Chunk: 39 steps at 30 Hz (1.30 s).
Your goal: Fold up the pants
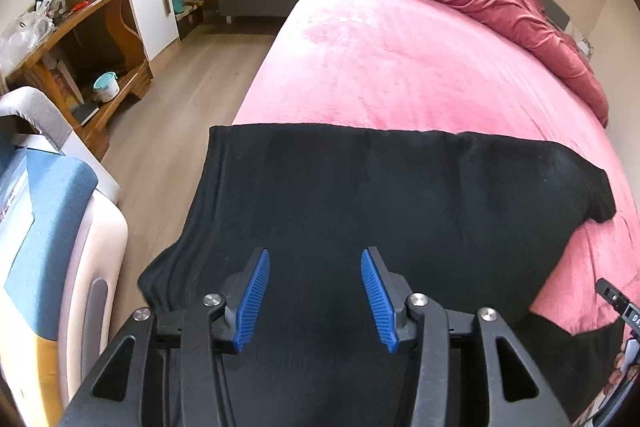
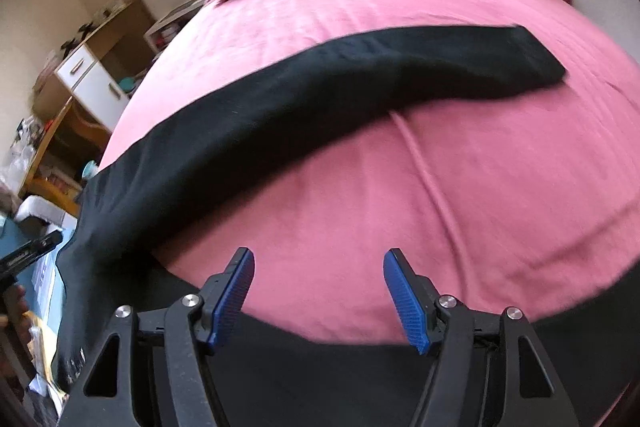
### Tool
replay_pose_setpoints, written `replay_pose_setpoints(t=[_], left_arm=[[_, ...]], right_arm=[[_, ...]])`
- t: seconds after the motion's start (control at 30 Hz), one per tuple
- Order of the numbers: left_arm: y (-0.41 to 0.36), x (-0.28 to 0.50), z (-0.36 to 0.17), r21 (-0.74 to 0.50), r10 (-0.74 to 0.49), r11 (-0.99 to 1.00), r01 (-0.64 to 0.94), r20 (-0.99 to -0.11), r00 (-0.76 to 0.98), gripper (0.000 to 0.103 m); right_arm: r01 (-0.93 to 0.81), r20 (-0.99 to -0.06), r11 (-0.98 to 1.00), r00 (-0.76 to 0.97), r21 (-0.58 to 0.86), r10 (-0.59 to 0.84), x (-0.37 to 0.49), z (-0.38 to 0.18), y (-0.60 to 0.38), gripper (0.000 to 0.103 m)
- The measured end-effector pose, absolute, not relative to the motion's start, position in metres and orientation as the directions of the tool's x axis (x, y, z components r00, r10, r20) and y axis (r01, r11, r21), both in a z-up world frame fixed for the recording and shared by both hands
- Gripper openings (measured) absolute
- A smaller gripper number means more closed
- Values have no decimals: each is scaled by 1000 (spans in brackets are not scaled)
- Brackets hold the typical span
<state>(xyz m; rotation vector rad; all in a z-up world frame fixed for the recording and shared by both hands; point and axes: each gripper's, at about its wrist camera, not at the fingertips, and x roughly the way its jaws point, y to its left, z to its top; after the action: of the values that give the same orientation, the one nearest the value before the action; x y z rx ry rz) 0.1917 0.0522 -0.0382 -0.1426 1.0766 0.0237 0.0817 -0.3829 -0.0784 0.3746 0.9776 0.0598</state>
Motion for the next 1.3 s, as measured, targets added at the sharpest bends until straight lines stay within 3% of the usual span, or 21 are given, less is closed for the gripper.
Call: replay_pose_setpoints(t=[0.4,0.77,0.8,0.87,0.9,0.97,1.0,1.03,1.07,1.17,1.3], left_arm=[[63,241,-59,-152,-54,970,-189,-895,442,50],[60,291,-77,-57,26,982,-179,-903,429,56],[60,297,-81,-46,34,983,-176,-906,423,56],[59,303,-86,-45,33,984,-174,-908,417,56],[58,306,-89,-51,25,984,-171,-910,415,56],[55,309,-93,-56,21,984,-172,-909,417,56],[54,311,-95,-51,25,985,-167,-907,421,55],[53,310,-95,-53,21,986,-159,-903,429,46],[51,310,-94,-51,17,989,-142,-897,441,30],[44,306,-90,-29,21,995,-99,-883,468,9],[47,294,-83,-83,-26,992,-95,-872,488,2]], right_arm=[[110,-801,961,580,254,145,194,-48,-380,77],[172,-862,981,507,85,-14,300,-72,-389,76],[169,-866,983,499,76,-19,306,-76,-390,75],[168,-879,983,477,76,-13,316,-85,-391,60],[164,-885,982,465,92,5,320,-90,-393,45],[146,-882,983,471,114,33,321,-93,-396,29],[133,-877,983,478,129,51,320,-92,-397,15],[126,-874,983,482,131,55,318,-91,-398,10],[122,-867,982,493,143,65,315,-88,-400,9],[123,-839,979,539,165,74,301,-79,-404,7],[132,-798,975,600,180,66,273,-64,-410,6]])
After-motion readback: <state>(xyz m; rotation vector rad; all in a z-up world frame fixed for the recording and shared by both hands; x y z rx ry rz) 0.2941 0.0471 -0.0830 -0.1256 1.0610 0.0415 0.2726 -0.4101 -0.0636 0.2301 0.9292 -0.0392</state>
